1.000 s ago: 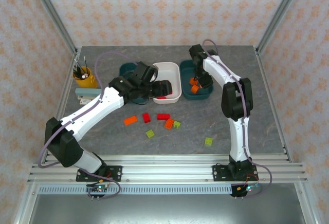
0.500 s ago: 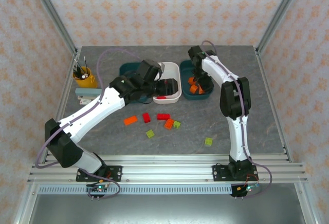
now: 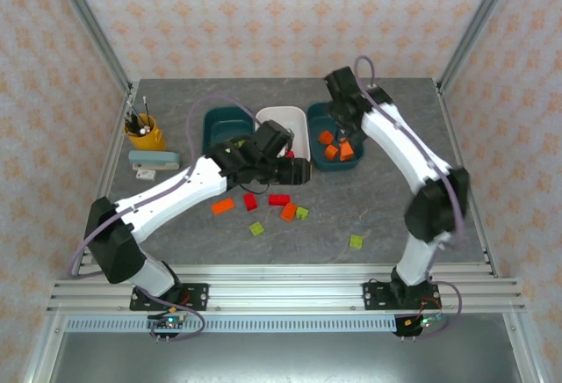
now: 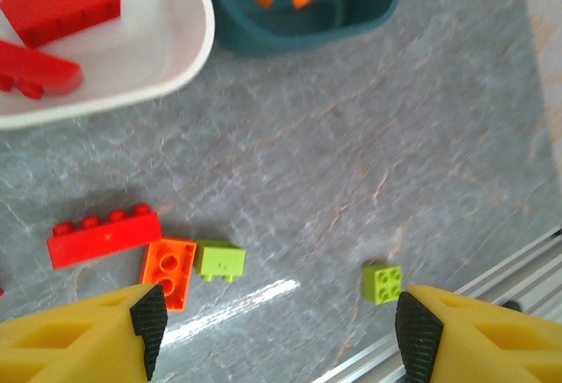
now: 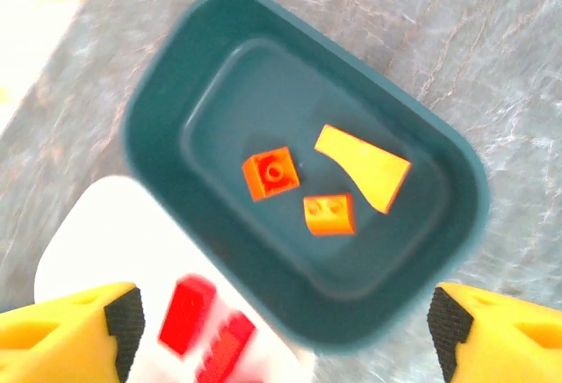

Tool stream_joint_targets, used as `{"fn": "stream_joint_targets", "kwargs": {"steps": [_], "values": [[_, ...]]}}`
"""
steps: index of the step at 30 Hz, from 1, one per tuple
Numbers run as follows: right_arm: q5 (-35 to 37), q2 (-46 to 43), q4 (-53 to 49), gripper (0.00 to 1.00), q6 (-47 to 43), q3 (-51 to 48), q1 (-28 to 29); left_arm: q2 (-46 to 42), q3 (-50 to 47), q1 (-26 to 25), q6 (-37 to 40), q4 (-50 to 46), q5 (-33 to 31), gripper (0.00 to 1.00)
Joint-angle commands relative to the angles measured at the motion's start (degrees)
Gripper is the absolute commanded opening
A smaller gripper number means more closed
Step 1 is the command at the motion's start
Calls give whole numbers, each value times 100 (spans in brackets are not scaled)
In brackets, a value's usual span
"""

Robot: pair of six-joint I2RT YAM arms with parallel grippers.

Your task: Sort the legos into containers by color

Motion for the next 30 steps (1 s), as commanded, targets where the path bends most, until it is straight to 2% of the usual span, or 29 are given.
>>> {"fn": "stream_joint_targets", "kwargs": {"steps": [1,5,7,9,12,15,23,30], "values": [[-486,-1426,785,85,-1249,-1605,-14,93,-166,-79,58,-573,-249,72],[-1841,-2769,1230,84,-2268,-3240,116,-286,-748,-76,-860,-1126,-985,75],[-2716,-3475,1401,84,-2650,-3897,233,-437,-1184,-67,-1368,-1189,-988,76],[-3061,-3991,1470,84,-2960,-4366,494,-466,-1566,-75,-1851,-1137,-832,76],[-3159,-4740,1676,84,-3285,-5011,891,-448,-1973,-74,-2442,-999,-700,77],[-3108,-5180,1876,85,-3233,-5357,1001,-402,-2070,-50,-2769,-912,-751,80],[-3105,-4744,1995,84,-3095,-5178,1060,72,-2455,86,-3355,-298,-383,81],[-3063,-4617,1982,84,-3074,-5081,1063,293,-2647,219,-3412,12,-398,68]]}}
